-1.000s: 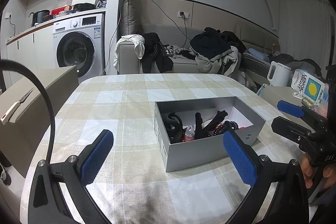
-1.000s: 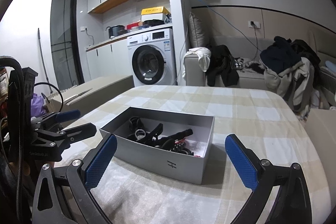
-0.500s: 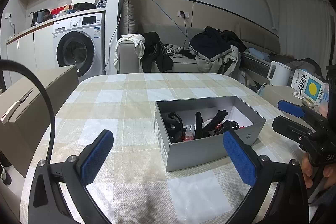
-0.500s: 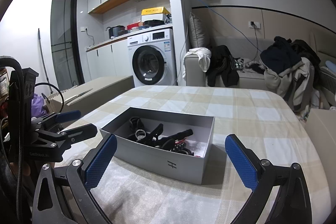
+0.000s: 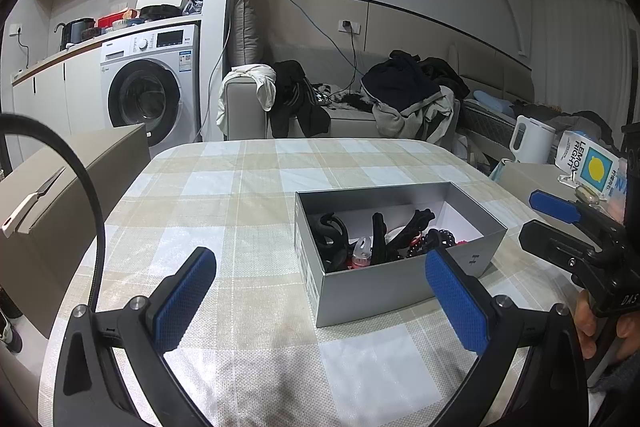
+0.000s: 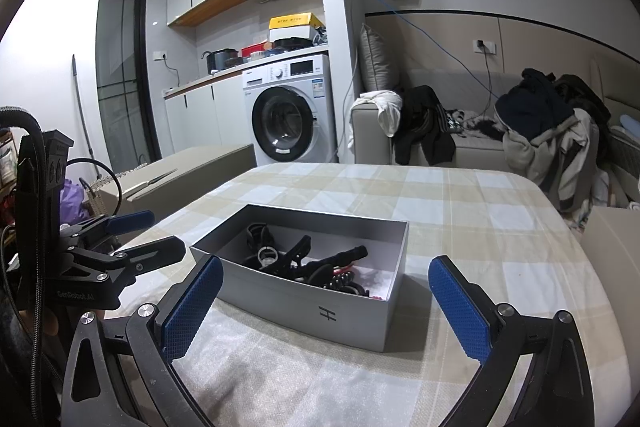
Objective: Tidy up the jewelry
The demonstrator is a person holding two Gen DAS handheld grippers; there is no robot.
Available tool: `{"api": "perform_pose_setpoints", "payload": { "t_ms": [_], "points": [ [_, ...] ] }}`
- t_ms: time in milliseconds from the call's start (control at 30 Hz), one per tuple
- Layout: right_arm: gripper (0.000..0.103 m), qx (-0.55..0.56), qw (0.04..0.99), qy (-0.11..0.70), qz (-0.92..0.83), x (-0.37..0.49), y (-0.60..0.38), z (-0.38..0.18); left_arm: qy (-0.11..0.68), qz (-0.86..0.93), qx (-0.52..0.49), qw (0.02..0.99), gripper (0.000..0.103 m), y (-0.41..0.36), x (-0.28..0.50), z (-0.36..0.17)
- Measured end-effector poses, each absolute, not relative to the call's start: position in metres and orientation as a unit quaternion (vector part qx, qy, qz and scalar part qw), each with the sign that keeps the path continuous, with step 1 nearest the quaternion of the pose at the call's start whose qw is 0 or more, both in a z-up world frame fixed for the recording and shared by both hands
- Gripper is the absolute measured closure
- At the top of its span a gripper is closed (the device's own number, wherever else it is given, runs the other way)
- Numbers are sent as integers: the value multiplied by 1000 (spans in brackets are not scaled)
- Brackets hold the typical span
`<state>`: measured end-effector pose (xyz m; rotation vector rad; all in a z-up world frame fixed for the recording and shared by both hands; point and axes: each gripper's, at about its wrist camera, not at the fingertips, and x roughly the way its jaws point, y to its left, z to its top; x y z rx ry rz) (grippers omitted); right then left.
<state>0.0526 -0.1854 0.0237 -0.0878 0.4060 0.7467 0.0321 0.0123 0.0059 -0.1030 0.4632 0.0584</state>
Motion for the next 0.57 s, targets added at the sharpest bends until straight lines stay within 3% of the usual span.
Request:
{"api": "perform_pose_setpoints", "payload": {
  "t_ms": [567],
  "points": [
    [0,-42,910,197,362,53,-185,24,235,30,-54,970,1,14,33,3]
  ]
}}
